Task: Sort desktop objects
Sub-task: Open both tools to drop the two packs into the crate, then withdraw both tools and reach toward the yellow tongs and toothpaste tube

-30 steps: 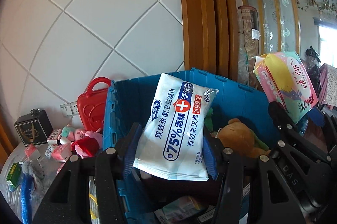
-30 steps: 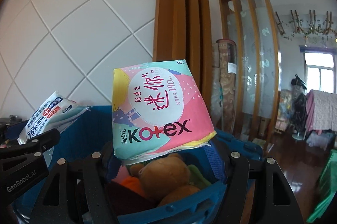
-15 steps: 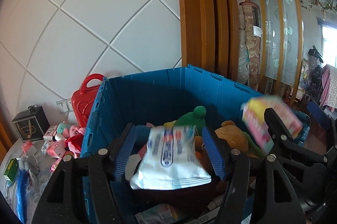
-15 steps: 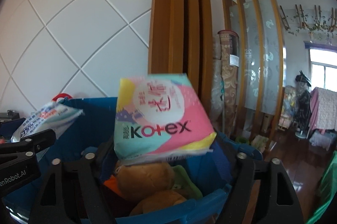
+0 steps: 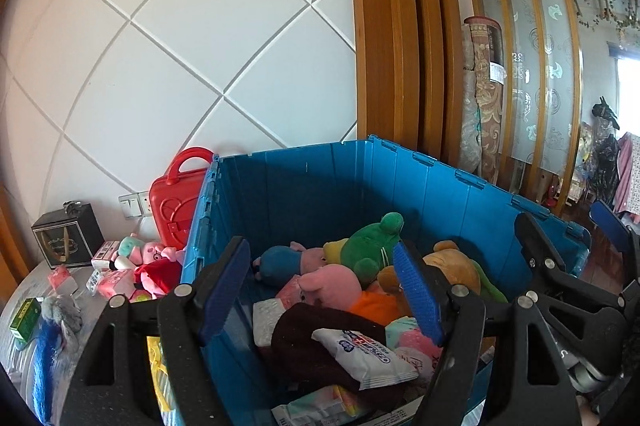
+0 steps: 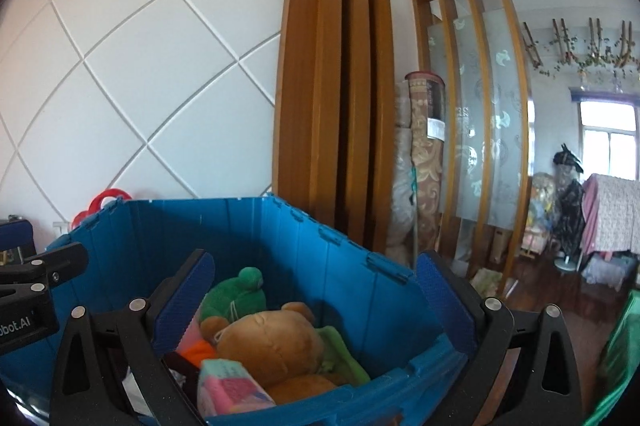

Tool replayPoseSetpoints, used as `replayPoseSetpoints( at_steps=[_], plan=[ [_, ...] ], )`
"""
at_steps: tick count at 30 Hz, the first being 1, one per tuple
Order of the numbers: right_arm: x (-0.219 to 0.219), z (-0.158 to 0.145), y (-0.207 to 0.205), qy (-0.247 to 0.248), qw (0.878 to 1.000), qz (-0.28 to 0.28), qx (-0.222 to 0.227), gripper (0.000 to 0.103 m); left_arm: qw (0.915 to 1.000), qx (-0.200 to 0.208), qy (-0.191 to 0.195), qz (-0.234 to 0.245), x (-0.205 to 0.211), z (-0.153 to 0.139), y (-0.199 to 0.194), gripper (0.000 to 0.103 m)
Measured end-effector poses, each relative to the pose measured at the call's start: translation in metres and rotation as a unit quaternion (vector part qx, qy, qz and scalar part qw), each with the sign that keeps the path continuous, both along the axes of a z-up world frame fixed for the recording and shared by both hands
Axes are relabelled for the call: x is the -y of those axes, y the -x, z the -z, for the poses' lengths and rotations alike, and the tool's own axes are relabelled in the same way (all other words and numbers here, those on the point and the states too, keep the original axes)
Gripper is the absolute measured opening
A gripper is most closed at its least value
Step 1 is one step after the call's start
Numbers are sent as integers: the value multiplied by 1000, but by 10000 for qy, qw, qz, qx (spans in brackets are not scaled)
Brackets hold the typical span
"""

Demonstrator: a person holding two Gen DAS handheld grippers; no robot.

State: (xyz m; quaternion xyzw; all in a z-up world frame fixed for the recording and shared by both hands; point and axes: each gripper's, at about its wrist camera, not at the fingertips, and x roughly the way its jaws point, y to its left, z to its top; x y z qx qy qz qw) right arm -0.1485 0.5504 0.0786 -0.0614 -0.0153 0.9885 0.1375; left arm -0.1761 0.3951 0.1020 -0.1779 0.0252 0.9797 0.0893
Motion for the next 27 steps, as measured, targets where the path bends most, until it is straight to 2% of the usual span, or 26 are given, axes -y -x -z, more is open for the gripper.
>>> replayPoseSetpoints(
  at_steps=[7,13,20,27],
  plan=[
    [17,-2,-7,41,10000,-71,9,102,9999,-53,-88,-42,22,-1,-9,74],
    [44,-7,-14,18,9996,-293,-35,102,9995,-223,-201,-132,57,-3,-20,74],
    [105,-12,-19,-155,9983,-543,-122,102,9985,-387,-264,-273,120,-2,-32,74],
    [191,-9,-31,-220,9977,-631,-90,102,9989,-264,-267,-287,205,10,-41,74]
  ],
)
